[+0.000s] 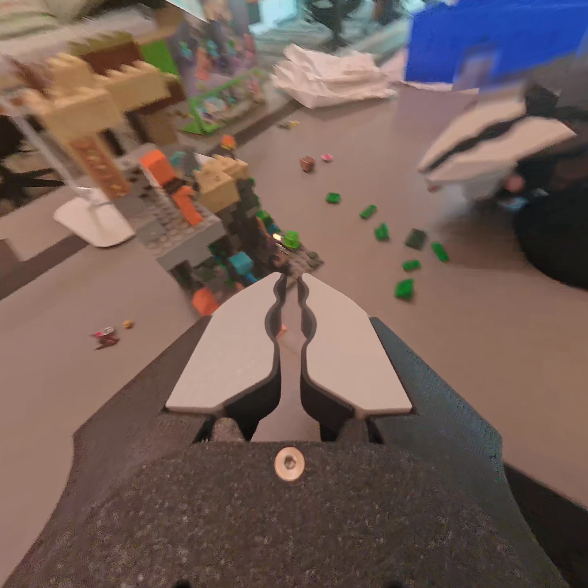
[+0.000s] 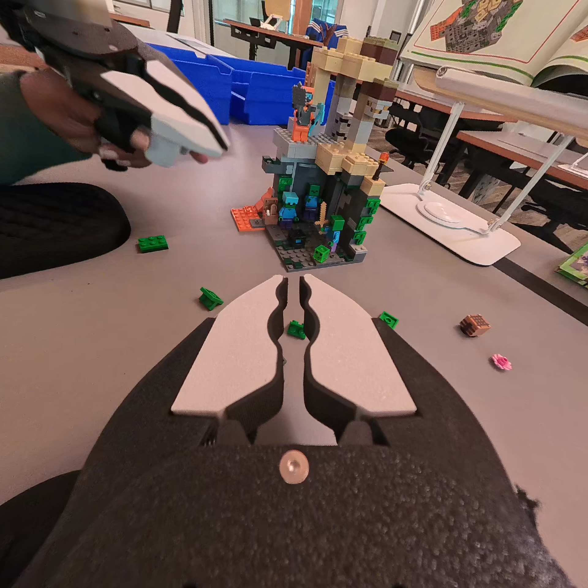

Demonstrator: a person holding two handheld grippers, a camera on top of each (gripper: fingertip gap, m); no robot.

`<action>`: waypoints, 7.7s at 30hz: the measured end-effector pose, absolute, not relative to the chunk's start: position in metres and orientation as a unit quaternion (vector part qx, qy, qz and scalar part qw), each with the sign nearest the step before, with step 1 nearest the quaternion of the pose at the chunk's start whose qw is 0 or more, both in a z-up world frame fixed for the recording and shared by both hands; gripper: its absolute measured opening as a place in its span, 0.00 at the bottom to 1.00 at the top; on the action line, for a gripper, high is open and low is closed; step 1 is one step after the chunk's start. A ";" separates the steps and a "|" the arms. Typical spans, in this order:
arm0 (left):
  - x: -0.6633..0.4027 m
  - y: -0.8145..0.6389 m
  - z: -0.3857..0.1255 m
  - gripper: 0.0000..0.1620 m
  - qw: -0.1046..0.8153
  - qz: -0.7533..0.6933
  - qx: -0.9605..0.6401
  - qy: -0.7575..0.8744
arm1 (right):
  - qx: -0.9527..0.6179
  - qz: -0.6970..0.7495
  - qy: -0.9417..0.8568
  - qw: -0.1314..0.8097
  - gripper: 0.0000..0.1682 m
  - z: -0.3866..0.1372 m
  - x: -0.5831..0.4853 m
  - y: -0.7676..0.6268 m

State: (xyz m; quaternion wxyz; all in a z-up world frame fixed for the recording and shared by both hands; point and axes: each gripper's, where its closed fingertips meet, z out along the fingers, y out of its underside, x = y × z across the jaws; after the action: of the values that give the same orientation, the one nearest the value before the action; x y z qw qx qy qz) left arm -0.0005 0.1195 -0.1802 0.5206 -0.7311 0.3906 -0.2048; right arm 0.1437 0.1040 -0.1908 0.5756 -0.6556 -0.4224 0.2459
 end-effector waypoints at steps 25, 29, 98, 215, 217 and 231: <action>0.007 0.048 -0.256 0.02 0.272 -0.186 -0.715 0.616 | -0.658 0.232 -0.437 0.568 0.03 -0.196 0.143 0.102; 0.004 0.052 -0.251 0.15 0.283 -0.185 -0.719 0.607 | -0.657 0.229 -0.438 0.569 0.03 -0.196 0.144 0.102; 0.105 -0.042 -0.147 0.24 0.158 -0.669 -0.529 0.498 | -0.402 0.268 -0.776 0.405 0.05 -0.143 0.093 -0.032; 0.115 -0.016 -0.160 0.16 0.505 -0.288 -0.507 0.636 | -0.594 0.250 -0.656 0.393 0.00 -0.164 0.101 -0.016; 0.115 -0.016 -0.162 0.16 0.501 -0.292 -0.509 0.636 | -0.598 0.254 -0.651 0.391 0.00 -0.166 0.102 -0.016; 0.113 -0.012 -0.172 0.16 0.488 -0.291 -0.523 0.635 | -0.604 0.265 -0.636 0.401 0.09 -0.161 0.108 -0.016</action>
State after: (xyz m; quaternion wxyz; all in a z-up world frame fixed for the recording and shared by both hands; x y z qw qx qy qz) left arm 0.1128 -0.0119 -0.1721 0.4881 -0.5230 0.6351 -0.2913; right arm 0.1077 -0.0157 -0.1608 0.4006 -0.6036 -0.6365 0.2647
